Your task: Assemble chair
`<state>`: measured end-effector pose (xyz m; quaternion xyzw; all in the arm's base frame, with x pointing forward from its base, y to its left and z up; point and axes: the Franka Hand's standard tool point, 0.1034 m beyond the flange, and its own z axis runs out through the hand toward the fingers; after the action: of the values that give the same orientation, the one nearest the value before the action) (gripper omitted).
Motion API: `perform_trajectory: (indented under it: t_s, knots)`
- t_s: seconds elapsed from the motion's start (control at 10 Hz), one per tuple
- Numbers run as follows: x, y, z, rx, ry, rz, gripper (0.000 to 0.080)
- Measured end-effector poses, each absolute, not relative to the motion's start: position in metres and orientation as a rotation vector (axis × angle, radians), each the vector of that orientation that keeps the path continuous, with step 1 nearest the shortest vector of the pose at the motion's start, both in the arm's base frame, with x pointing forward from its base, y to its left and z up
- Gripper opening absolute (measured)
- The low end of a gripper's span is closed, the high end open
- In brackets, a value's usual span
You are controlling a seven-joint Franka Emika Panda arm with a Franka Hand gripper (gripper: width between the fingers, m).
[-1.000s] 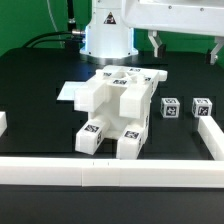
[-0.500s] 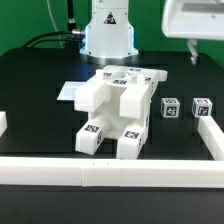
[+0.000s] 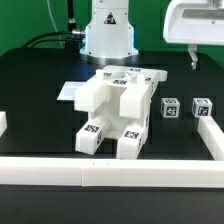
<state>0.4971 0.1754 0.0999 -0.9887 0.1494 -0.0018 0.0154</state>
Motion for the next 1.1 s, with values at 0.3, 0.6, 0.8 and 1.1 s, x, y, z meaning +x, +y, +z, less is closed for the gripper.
perform_trajectory:
  t_s: [0.3,0.6,0.8,1.1]
  knots:
    - [0.473,0.180,0.070,-3.088,0.431,-0.058,0.0649]
    - [0.469,0.182,0.066,-3.091,0.441,-0.051,0.0649]
    - [0.463,0.183,0.053,-3.096,0.434,-0.072,0.0649]
    - [0.455,0.181,0.042,-3.110,0.427,-0.051,0.0649]
